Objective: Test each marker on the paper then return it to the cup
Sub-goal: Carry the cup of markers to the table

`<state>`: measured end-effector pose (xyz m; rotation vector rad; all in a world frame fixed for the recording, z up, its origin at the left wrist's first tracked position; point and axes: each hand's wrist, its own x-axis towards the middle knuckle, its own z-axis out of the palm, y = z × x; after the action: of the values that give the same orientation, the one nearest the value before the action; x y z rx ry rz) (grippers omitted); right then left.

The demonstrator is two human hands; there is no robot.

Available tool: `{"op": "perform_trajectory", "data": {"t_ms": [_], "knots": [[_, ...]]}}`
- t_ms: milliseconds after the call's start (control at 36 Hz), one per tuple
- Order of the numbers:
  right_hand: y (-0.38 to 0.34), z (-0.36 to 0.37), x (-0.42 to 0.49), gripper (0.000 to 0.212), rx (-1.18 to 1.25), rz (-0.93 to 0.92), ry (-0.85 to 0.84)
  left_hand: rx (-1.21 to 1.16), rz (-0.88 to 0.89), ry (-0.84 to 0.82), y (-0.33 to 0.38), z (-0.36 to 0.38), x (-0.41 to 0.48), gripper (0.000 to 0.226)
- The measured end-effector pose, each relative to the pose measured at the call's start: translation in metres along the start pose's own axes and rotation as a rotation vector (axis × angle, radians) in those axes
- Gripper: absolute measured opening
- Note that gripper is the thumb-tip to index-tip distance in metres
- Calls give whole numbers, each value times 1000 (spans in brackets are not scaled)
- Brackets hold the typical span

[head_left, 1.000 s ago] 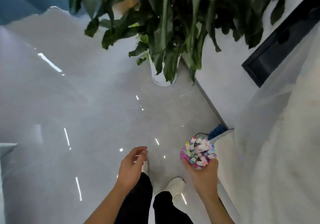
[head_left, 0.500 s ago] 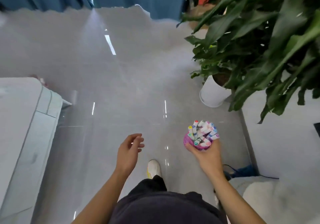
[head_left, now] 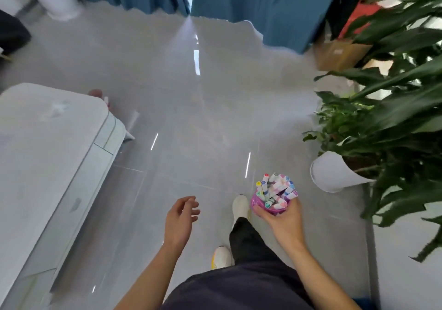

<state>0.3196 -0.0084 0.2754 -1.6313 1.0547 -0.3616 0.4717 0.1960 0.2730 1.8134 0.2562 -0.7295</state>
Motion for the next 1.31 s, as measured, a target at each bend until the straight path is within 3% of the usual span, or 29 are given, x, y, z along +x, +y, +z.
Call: {"op": "perform_trajectory", "data": {"t_ms": [167,444,806,917,1000,1111,1222,1306], "knots": [[-14,23,85,68,-51,24,-80,-79,-22,80,39,15,53,17],[-54,56,238,79,-115,-83,-201,-186,-25,212,116,45,136,18],[-122,147,375,79,-148,-112,-336,-197,-76,316,194,33,256,17],[-169,189,407,44,-170,-165,-367,-220,-85,313,223,17,306,17],[-194,223,436,35,-208,-195,-397,-217,-75,305,247,2,344,16],[-219,265,473,48,-264,-191,-399,-192,-62,293,278,-19,388,16],[-247,301,506,41,-272,-196,-409,-187,-50,300,304,-40,425,17],[-256,326,533,61,-287,-168,-428,-210,-70,326,322,-52,450,17]]}}
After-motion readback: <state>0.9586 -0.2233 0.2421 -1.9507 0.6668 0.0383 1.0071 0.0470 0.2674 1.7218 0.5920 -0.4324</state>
